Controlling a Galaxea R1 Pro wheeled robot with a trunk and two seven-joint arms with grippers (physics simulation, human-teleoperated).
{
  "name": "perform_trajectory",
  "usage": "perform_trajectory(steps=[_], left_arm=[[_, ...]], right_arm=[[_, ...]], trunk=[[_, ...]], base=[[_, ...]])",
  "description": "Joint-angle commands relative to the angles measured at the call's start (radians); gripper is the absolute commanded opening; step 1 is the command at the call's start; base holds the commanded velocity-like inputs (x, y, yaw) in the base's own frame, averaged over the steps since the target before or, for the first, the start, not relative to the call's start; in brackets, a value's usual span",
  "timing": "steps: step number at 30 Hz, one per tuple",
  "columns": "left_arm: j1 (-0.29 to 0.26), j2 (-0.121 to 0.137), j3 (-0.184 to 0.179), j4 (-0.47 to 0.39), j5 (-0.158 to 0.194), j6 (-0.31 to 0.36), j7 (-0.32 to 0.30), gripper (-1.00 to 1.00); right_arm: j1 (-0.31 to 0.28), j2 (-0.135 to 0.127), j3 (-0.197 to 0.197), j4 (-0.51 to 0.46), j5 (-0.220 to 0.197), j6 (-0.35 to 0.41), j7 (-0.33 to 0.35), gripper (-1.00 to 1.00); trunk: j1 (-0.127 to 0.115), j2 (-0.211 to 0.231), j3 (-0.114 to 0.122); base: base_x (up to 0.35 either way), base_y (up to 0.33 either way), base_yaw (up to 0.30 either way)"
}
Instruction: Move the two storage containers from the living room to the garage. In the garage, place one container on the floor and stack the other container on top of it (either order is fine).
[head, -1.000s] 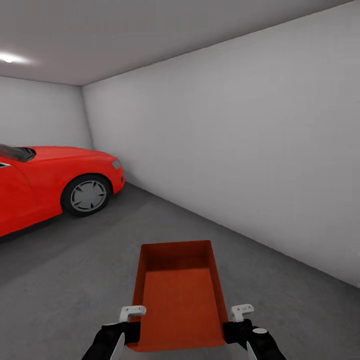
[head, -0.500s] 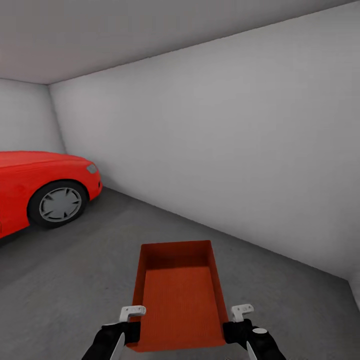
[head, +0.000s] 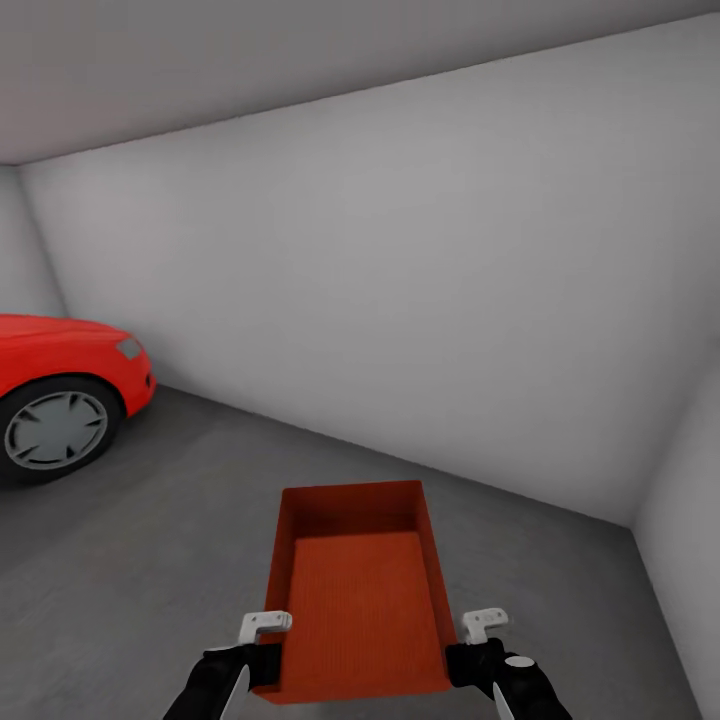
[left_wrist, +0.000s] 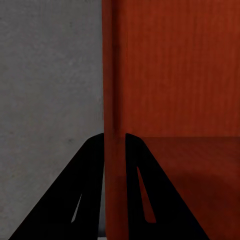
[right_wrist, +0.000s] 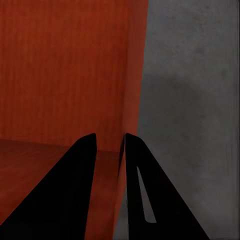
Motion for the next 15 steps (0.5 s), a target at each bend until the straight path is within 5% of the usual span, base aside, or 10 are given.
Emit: perform_trajectory(steps=[1, 15], left_arm=[[0.0, -0.001, 0.009, -0.004, -0.026, -0.036, 0.004, -1.0], [0.0, -0.001, 0.009, -0.004, -0.026, -0.036, 0.004, -1.0]], right_arm=[[0.001, 0.03, 0.044, 0.0, -0.013, 0.007, 0.023, -1.0], [0.001, 0.03, 0.044, 0.0, -0.013, 0.007, 0.023, -1.0]], trunk=[[0.0, -0.001, 0.0], [0.0, -0.001, 0.008]], base=[[0.0, 0.0, -0.279], [0.001, 0.0, -0.279]])
